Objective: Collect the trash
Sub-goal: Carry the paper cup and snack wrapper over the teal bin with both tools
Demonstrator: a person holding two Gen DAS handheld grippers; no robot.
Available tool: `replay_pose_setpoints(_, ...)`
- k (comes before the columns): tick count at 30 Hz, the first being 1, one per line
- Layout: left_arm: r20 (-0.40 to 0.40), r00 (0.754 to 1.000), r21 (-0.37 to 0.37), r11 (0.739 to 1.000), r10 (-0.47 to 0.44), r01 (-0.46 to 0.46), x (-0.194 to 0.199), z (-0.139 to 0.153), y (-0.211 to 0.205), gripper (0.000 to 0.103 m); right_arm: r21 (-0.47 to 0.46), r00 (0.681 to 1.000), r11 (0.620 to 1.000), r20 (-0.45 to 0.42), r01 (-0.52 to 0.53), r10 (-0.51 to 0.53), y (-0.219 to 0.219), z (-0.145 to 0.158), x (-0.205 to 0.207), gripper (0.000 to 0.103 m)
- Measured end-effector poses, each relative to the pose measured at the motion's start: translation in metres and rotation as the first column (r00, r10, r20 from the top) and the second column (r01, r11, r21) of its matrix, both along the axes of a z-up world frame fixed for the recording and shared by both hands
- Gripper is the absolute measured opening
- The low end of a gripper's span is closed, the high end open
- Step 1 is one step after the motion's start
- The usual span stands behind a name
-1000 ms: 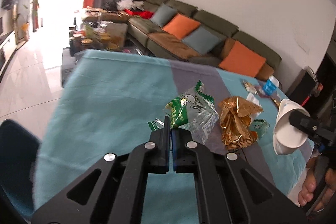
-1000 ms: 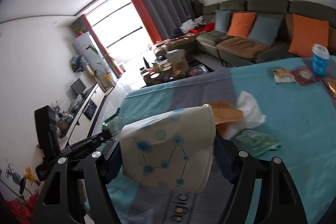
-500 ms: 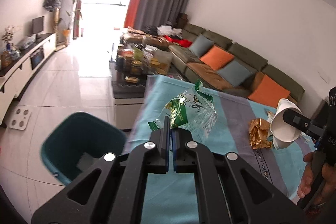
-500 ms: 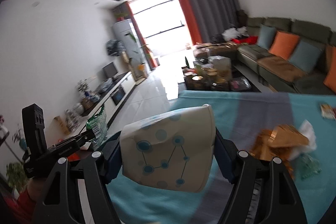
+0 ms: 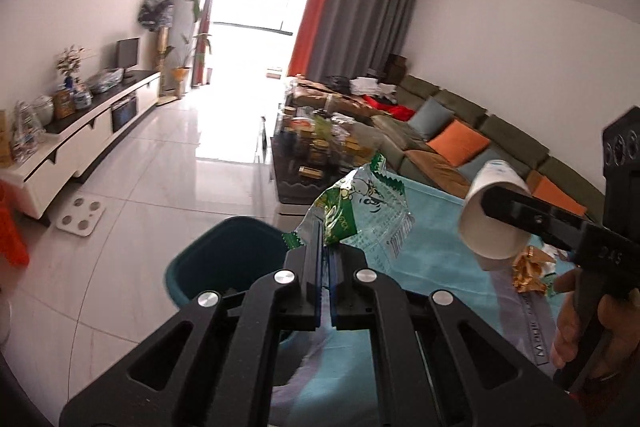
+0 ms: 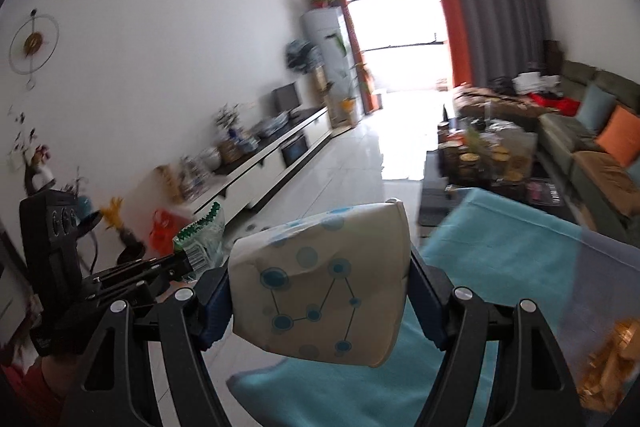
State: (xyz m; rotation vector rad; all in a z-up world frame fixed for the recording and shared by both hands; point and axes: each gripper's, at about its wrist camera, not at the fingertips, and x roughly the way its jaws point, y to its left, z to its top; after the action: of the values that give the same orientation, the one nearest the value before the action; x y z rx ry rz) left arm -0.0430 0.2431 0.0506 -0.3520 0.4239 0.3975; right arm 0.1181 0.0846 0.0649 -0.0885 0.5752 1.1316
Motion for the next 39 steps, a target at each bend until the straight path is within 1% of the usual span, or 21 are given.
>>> replay_pose_setpoints(4,-0.022,0.999,-0.020,0.999,0.050,-0.050,-0.011,-0.012,0.020,0.003,-0.060,0.997,0.996,-0.038,-0.063,0.061,0.044,-0.010,0.004,0.072)
replay_pose_setpoints(7,-0.039,0.996,-0.054,0.995,0.077,-0.079,-0.017,-0.022,0.038,0.003,-0.097,0.995,0.992,-0.053,-0.085,0.081,0.069,-0.020,0.005,0.072)
replay_pose_setpoints(9,-0.055,0.995,-0.070,0.993,0.086,-0.090,-0.017,-0.032,0.047,0.003,-0.125,0.993,0.987,-0.080,-0.102,0.093,0.089,-0.030,0.009,0.072)
replay_pose_setpoints(16,-0.114,0.988,-0.144,0.982,0.107,-0.123,0.000,-0.073,0.074,0.004,-0.241,0.985,0.962,-0.142,-0.128,0.096,0.146,-0.068,0.019,0.072)
replay_pose_setpoints(20,-0.149,0.984,-0.189,0.974,0.096,-0.124,0.017,-0.095,0.087,0.004,-0.312,0.982,0.941,-0.169,-0.129,0.079,0.172,-0.091,0.028,0.072)
replay_pose_setpoints(21,-0.157,0.983,-0.195,0.972,0.099,-0.129,0.022,-0.099,0.087,0.004,-0.327,0.982,0.936,-0.172,-0.132,0.079,0.176,-0.096,0.029,0.072)
replay_pose_setpoints(22,-0.168,0.981,-0.206,0.969,0.099,-0.133,0.025,-0.104,0.092,0.004,-0.343,0.976,0.928,-0.200,-0.146,0.079,0.182,-0.103,0.032,0.072)
replay_pose_setpoints(24,-0.178,0.980,-0.239,0.962,0.093,-0.135,0.032,-0.115,0.100,0.004,-0.365,0.976,0.921,-0.206,-0.139,0.066,0.187,-0.112,0.036,0.072)
replay_pose_setpoints(25,-0.191,0.977,-0.244,0.960,0.094,-0.140,0.038,-0.120,0.103,0.004,-0.376,0.975,0.915,-0.215,-0.143,0.063,0.191,-0.117,0.038,0.073)
replay_pose_setpoints(26,-0.200,0.975,-0.250,0.958,0.091,-0.141,0.041,-0.125,0.105,0.004,-0.382,0.968,0.912,-0.243,-0.151,0.058,0.195,-0.123,0.041,0.073)
replay_pose_setpoints(28,-0.208,0.975,-0.271,0.952,0.085,-0.141,0.048,-0.134,0.107,0.005,-0.405,0.966,0.903,-0.257,-0.145,0.040,0.201,-0.132,0.045,0.073)
replay_pose_setpoints(29,-0.222,0.971,-0.266,0.953,0.086,-0.145,0.052,-0.139,0.109,0.005,-0.412,0.963,0.899,-0.267,-0.148,0.037,0.204,-0.135,0.046,0.073)
replay_pose_setpoints(32,-0.245,0.966,-0.287,0.946,0.077,-0.148,0.062,-0.150,0.114,0.006,-0.432,0.957,0.890,-0.290,-0.148,0.018,0.212,-0.145,0.053,0.073)
replay_pose_setpoints(35,-0.258,0.964,-0.297,0.944,0.068,-0.146,0.071,-0.157,0.120,0.007,-0.447,0.948,0.881,-0.317,-0.154,0.005,0.219,-0.153,0.056,0.073)
replay_pose_setpoints(39,-0.272,0.959,-0.299,0.941,0.078,-0.161,0.076,-0.163,0.124,0.012,-0.455,0.943,0.877,-0.331,-0.156,-0.004,0.223,-0.159,0.057,0.073)
